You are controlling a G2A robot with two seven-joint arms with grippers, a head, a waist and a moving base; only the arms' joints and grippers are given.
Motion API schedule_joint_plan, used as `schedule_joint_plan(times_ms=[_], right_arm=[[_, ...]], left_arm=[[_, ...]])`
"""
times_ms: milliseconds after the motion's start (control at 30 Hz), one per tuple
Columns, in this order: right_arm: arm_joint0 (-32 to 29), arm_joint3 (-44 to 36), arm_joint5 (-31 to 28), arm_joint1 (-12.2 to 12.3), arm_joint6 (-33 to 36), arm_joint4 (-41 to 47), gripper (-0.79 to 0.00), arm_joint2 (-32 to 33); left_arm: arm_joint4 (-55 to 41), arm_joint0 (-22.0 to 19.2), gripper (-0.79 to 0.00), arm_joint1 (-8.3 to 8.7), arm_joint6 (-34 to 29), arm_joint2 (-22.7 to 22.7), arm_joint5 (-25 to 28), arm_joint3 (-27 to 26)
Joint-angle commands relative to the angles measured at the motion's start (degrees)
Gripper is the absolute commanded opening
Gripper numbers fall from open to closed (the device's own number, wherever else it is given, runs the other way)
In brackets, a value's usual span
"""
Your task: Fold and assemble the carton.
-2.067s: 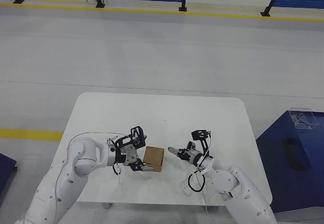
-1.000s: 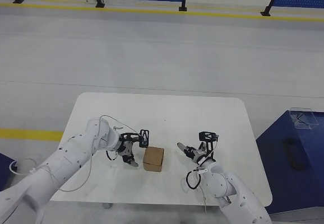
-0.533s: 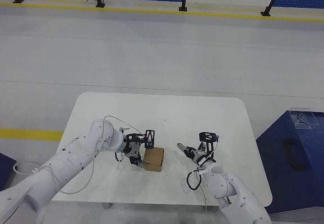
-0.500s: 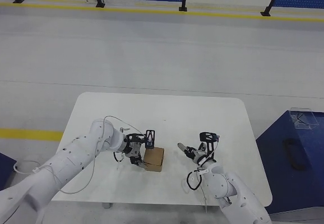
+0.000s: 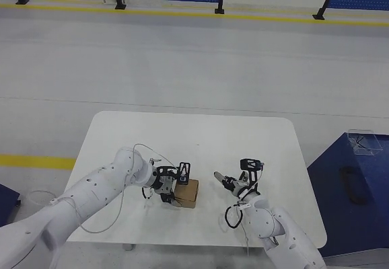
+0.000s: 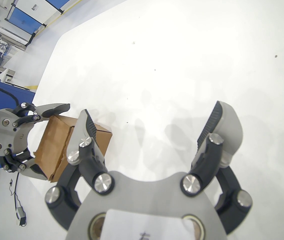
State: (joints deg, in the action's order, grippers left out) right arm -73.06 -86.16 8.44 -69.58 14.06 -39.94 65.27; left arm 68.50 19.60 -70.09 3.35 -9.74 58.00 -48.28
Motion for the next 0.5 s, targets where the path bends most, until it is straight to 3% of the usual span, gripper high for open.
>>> schedule_joint_plan(times_ms=[0,267,300,367,467], right_arm=[[0.03,0.13,0.06,-0.12,-0.11,-0.19,0.000,-0.22],[0.49,1.15,0.22,-0.63,-0.33,-0.66,0.000,-0.89],[0.53,1.22,0.17,-0.67,-0.10,-0.87,0.000,-0.98],[0.57,1.26,0.12,-0.67,0.10,-0.99,0.000,-1.02],[0.57,1.26,0.12,-0.67,0.10,-0.99,0.000,-1.02]], left_arm=[[1.15,0.06,-0.388,-0.20,0.51,0.00,0.00,0.24],[5.14,0.50,-0.468,-0.41,3.72,0.00,0.00,0.68],[5.60,0.48,-0.529,-0.32,4.22,0.00,0.00,0.67],[6.43,0.49,-0.785,-0.03,5.30,0.00,0.00,0.33],[8.28,0.19,-0.785,0.77,7.00,0.00,0.00,-0.79]])
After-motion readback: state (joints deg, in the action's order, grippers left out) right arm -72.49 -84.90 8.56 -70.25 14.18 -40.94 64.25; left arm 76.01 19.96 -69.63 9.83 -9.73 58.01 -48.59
